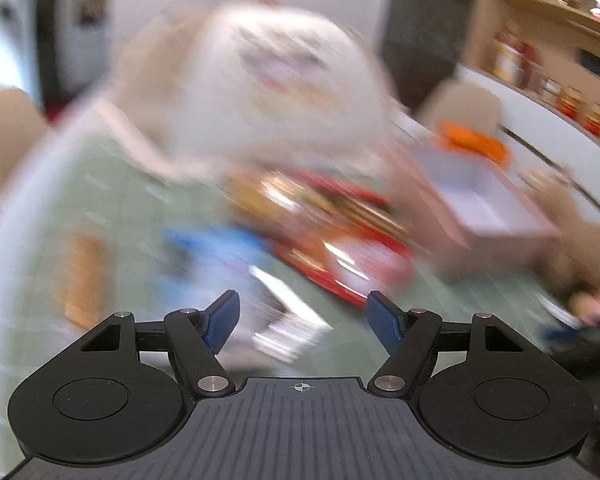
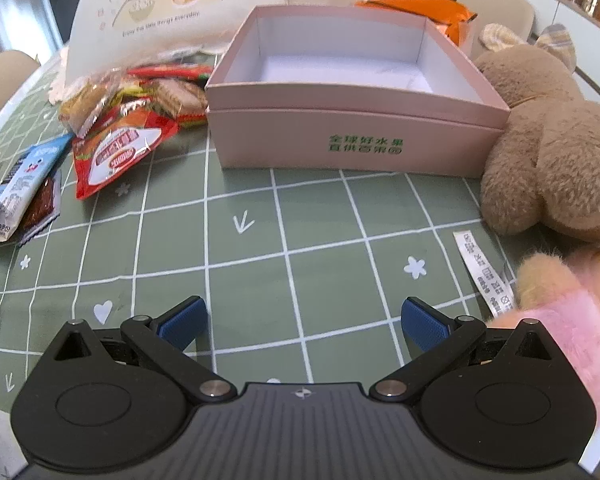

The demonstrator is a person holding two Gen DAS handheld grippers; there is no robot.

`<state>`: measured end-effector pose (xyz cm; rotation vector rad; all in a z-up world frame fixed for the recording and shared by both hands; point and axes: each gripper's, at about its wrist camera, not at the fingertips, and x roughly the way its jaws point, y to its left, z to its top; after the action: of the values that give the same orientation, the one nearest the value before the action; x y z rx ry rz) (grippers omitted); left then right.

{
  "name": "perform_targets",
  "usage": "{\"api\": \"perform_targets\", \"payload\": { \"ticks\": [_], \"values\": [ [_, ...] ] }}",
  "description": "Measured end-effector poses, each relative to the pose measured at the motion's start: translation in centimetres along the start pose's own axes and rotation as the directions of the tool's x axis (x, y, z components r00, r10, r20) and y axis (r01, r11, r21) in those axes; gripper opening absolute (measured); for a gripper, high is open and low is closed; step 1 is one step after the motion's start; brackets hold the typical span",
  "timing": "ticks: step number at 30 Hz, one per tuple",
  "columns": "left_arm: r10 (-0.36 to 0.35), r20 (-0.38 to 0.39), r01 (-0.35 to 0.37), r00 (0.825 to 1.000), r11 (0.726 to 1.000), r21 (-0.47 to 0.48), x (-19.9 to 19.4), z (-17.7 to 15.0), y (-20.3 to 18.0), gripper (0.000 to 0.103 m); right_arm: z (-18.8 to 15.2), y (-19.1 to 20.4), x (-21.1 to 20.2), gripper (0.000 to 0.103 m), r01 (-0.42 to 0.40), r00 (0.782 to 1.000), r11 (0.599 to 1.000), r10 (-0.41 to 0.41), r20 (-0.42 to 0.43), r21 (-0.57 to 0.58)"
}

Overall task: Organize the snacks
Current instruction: 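Grasp the long orange bread stick packet with the left tool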

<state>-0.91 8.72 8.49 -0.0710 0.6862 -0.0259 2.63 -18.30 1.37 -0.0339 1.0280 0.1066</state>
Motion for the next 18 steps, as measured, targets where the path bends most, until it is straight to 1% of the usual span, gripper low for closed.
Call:
{"api": "perform_targets", "payload": {
  "ticks": [1,2,3,4,5,6,7,8,9,10,11,12,13,14,15,16,18],
  "values": [
    [0.093,0.017,-0.093,0.995,0.996,-0.013,0.1,0.6,1.9,0.076,0.0,0.1,0.0,0.103,-0.001,1.000,1.000,0.001,-0.006,-0.001],
    [0.167,0.007,-0.166,0.986,0.985,-0.041,0.5,1.0,3.8,0.076,0.1,0.1,-0.1,0.103,0.000,1.000,1.000,0.000,-0.008,0.000],
    [0.214,-0.014,-0.215,0.977,0.974,-0.075,1.1,1.2,5.5,0.075,0.1,0.2,-0.1,0.103,0.002,1.000,1.000,-0.002,-0.012,0.003],
    [0.251,-0.054,-0.256,0.966,0.960,-0.116,2.1,1.4,7.6,0.075,0.0,0.3,-0.2,0.103,0.004,1.000,1.000,-0.004,-0.015,0.006],
    [0.265,-0.089,-0.276,0.960,0.951,-0.141,3.1,1.4,9.2,0.075,-0.1,0.5,-0.3,0.103,0.003,1.000,1.000,-0.003,-0.019,0.004],
    [0.263,-0.123,-0.279,0.957,0.949,-0.146,4.3,1.5,10.5,0.075,-0.2,0.7,-0.3,0.103,-0.002,1.000,1.000,0.002,-0.020,-0.005],
    [0.265,-0.159,-0.286,0.951,0.949,-0.131,5.4,1.4,11.3,0.075,-0.4,1.0,-0.4,0.103,-0.010,1.000,1.000,0.009,-0.018,-0.018],
    [0.273,-0.197,-0.299,0.942,0.947,-0.115,6.4,1.3,11.8,0.074,-0.6,1.2,-0.6,0.103,-0.012,1.000,1.000,0.012,-0.020,-0.022],
    [0.272,-0.230,-0.302,0.934,0.947,-0.111,7.2,1.2,12.3,0.074,-0.7,1.4,-0.7,0.103,-0.013,1.000,1.000,0.012,-0.028,-0.023],
    [0.242,-0.259,-0.282,0.935,0.950,-0.132,7.9,0.9,13.1,0.074,-0.8,1.7,-0.9,0.103,-0.016,0.999,0.999,0.015,-0.043,-0.032],
    [0.218,-0.269,-0.266,0.938,0.951,-0.157,8.1,0.6,13.6,0.073,-0.8,2.1,-1.0,0.103,-0.025,0.998,0.998,0.022,-0.061,-0.049],
    [0.215,-0.248,-0.260,0.945,0.951,-0.166,7.9,0.4,13.6,0.067,-0.6,2.5,-1.0,0.103,-0.027,0.997,0.997,0.021,-0.077,-0.070],
    [0.198,-0.237,-0.242,0.951,0.954,-0.175,7.7,0.4,13.7,0.042,-0.4,3.1,-1.2,0.103,-0.010,0.996,0.995,0.001,-0.087,-0.097],
    [0.175,-0.229,-0.220,0.958,0.957,-0.189,7.3,0.2,13.5,0.035,-0.1,3.7,-1.6,0.103,0.012,0.997,0.993,-0.022,-0.079,-0.119],
    [0.165,-0.231,-0.212,0.959,0.957,-0.198,7.1,0.0,13.2,0.035,0.2,4.4,-2.1,0.103,0.024,0.998,0.989,-0.033,-0.057,-0.145],
    [0.137,-0.229,-0.184,0.964,0.962,-0.202,6.6,-0.3,12.6,0.035,0.5,5.1,-2.5,0.103,0.020,0.999,0.985,-0.025,-0.027,-0.172],
    [0.055,-0.221,-0.103,0.974,0.972,-0.212,5.7,-1.0,12.1,0.034,1.3,6.6,-3.5,0.103,-0.001,1.000,0.973,0.006,0.025,-0.229]
  ]
}}
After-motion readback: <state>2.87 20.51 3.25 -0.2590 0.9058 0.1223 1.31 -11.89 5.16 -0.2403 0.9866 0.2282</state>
